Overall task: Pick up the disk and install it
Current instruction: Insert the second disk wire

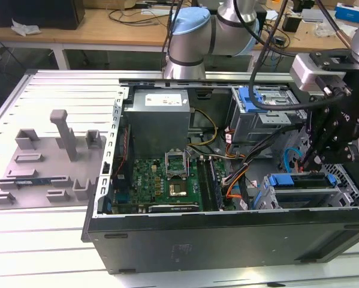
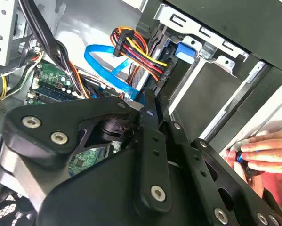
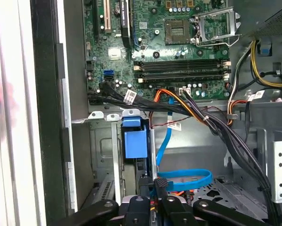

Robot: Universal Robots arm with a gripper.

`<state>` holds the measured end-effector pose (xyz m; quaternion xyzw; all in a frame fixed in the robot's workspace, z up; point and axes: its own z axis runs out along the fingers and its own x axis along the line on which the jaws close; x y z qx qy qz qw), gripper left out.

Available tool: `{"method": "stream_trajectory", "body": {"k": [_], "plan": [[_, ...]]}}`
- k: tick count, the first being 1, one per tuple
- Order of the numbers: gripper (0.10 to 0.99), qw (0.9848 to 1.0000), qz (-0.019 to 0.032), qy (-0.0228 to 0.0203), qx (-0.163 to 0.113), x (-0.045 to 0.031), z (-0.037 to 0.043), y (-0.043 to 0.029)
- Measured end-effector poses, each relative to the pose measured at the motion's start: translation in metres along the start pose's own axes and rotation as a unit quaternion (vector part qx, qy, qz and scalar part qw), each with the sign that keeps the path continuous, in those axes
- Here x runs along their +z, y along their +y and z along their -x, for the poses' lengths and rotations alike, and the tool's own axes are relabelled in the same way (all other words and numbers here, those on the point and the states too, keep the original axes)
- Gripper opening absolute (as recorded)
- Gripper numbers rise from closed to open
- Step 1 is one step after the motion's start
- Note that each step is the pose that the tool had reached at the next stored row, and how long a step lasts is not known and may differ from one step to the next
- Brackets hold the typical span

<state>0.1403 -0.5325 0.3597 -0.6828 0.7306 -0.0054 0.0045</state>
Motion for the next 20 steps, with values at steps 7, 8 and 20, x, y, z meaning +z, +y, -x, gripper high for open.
{"method": "stream_trajectory", "body": {"k": [7,8,20], "plan": [[0.161,0.9999,-0.0065,-0.0113,0.0,0.0033,-0.0044,0.0024],[0.161,0.9999,-0.0066,-0.0113,0.0,0.0033,-0.0045,0.0024],[0.161,0.9998,-0.0079,-0.0174,-0.001,0.0044,-0.0094,0.0021]]}}
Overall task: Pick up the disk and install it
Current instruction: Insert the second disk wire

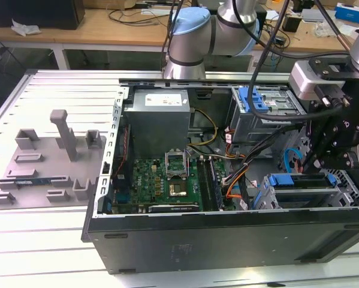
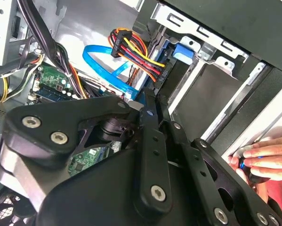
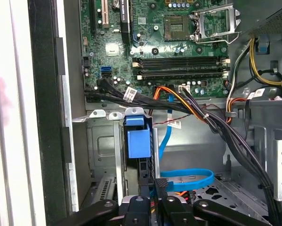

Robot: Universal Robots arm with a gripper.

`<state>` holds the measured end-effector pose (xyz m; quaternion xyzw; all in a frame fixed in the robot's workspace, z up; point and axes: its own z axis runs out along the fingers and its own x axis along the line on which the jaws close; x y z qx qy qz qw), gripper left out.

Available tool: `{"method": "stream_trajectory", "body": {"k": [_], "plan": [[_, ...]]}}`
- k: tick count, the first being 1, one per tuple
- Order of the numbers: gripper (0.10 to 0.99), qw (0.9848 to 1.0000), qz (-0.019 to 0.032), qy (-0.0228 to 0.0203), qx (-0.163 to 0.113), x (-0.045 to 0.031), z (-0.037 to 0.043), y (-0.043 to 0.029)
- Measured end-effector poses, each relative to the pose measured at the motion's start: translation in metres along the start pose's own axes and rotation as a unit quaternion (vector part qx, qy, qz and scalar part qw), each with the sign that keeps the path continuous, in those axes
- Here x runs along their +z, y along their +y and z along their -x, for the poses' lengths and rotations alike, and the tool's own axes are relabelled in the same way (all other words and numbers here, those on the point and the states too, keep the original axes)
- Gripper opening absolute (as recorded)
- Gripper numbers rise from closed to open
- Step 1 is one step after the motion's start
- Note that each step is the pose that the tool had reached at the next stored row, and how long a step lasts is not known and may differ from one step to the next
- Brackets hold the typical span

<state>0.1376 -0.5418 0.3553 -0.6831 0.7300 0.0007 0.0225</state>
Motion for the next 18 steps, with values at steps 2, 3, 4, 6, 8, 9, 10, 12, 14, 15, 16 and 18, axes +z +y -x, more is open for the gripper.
{"method": "stream_trajectory", "body": {"k": [2,3,4,6,8,9,10,12,14,15,16,18], "plan": [[0.161,1.0,0.0,0.0002,0.0,0.0003,-0.0003,0.0],[0.161,1.0,0.0,0.0002,0.0,0.0005,-0.0003,0.0],[0.161,1.0,0.0,0.0002,-0.001,0.0008,-0.0004,0.0],[0.161,1.0,0.0,0.0001,-0.002,0.0012,-0.0003,0.0],[0.161,1.0,0.0001,0.0,-0.003,0.0016,-0.0003,-0.0002],[0.161,1.0,0.0001,0.0,-0.004,0.0019,-0.0003,-0.0006],[0.161,1.0,0.0002,-0.0001,-0.006,0.0022,-0.0003,-0.0008],[0.161,0.9999,0.0004,-0.0003,-0.012,0.003,-0.0003,-0.0011],[0.161,0.9999,0.0005,-0.0004,-0.016,0.0035,-0.0002,-0.0013],[0.161,0.9998,0.0006,-0.0005,-0.019,0.0039,-0.0001,-0.0013],[0.161,0.9998,0.0007,-0.0006,-0.021,0.0041,-0.0001,-0.0014],[0.161,0.9997,0.0007,-0.0005,-0.023,0.0043,-0.0001,-0.0014]]}}
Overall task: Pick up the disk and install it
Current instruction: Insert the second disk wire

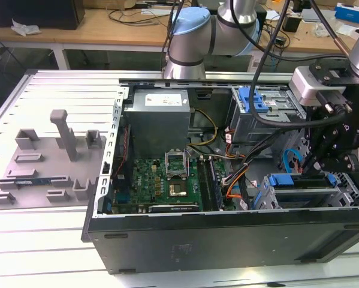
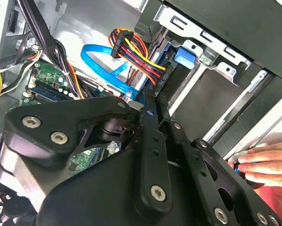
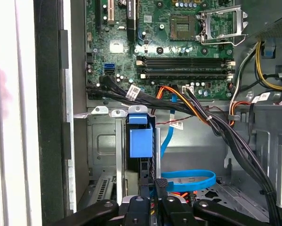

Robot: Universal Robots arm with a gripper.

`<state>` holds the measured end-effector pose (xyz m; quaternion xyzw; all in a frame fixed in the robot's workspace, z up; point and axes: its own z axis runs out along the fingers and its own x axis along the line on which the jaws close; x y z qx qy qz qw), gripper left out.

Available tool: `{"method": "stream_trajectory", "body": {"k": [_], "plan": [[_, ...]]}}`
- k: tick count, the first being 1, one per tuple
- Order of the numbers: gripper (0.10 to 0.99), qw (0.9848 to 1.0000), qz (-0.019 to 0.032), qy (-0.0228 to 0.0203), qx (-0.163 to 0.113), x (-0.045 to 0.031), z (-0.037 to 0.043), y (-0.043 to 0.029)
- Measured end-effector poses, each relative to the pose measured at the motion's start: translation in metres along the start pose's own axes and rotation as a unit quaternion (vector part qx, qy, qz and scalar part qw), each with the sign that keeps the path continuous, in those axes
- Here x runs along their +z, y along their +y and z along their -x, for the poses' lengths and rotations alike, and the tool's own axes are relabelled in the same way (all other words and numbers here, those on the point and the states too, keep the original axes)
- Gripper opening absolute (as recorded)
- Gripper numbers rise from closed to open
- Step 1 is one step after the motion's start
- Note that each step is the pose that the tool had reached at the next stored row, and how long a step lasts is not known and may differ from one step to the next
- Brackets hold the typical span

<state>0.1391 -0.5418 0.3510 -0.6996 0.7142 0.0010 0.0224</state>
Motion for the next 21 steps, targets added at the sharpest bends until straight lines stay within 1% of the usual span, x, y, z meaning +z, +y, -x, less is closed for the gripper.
{"method": "stream_trajectory", "body": {"k": [12,21], "plan": [[0.161,1.0,0.0001,-0.0001,-0.003,0.0006,0.0004,-0.0013],[0.161,1.0,0.0002,-0.0004,-0.007,0.0039,0.0003,-0.0015]]}}
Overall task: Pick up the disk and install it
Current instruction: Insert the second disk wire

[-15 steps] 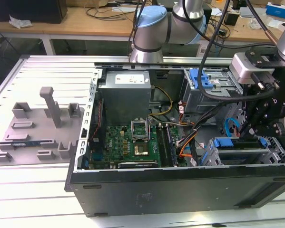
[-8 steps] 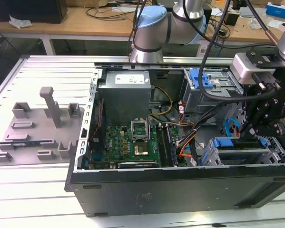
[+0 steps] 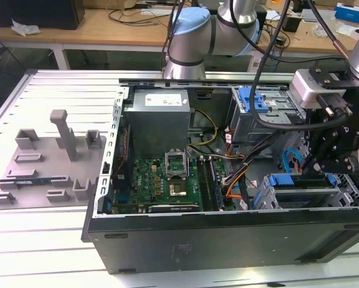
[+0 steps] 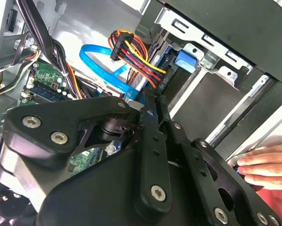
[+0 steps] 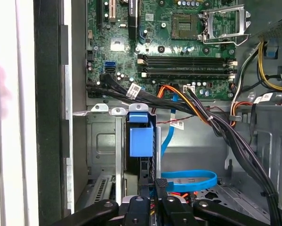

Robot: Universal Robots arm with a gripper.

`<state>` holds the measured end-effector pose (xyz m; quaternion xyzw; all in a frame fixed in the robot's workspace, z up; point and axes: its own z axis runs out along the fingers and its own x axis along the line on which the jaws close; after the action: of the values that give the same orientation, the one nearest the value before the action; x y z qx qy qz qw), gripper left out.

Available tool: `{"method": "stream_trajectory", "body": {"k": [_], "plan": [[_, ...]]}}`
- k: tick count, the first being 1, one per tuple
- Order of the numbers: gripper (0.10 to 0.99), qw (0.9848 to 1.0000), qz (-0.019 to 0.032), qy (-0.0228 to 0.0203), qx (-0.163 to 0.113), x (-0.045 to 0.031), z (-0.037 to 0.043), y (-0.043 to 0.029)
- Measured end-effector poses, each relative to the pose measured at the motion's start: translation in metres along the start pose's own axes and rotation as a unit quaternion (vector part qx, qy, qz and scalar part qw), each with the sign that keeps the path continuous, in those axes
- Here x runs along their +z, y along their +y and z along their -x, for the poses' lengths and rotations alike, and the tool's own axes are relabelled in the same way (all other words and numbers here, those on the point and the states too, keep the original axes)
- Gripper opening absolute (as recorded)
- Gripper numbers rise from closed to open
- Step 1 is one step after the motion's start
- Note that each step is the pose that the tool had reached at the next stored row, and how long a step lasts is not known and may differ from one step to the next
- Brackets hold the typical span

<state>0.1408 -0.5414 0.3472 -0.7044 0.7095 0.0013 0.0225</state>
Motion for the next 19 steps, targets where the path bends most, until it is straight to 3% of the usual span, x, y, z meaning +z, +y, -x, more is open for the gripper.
{"method": "stream_trajectory", "body": {"k": [14,16,17,19], "plan": [[0.161,1.0,0.0003,-0.0007,-0.009,0.0105,-0.0003,0.0001],[0.173,1.0,0.0004,-0.0012,-0.009,0.0084,-0.0001,0.0],[0.235,1.0,0.0003,-0.0003,-0.009,0.0054,0.0001,0.0],[0.235,1.0,0.0003,-0.0004,-0.009,-0.0006,0.001,-0.0002]]}}
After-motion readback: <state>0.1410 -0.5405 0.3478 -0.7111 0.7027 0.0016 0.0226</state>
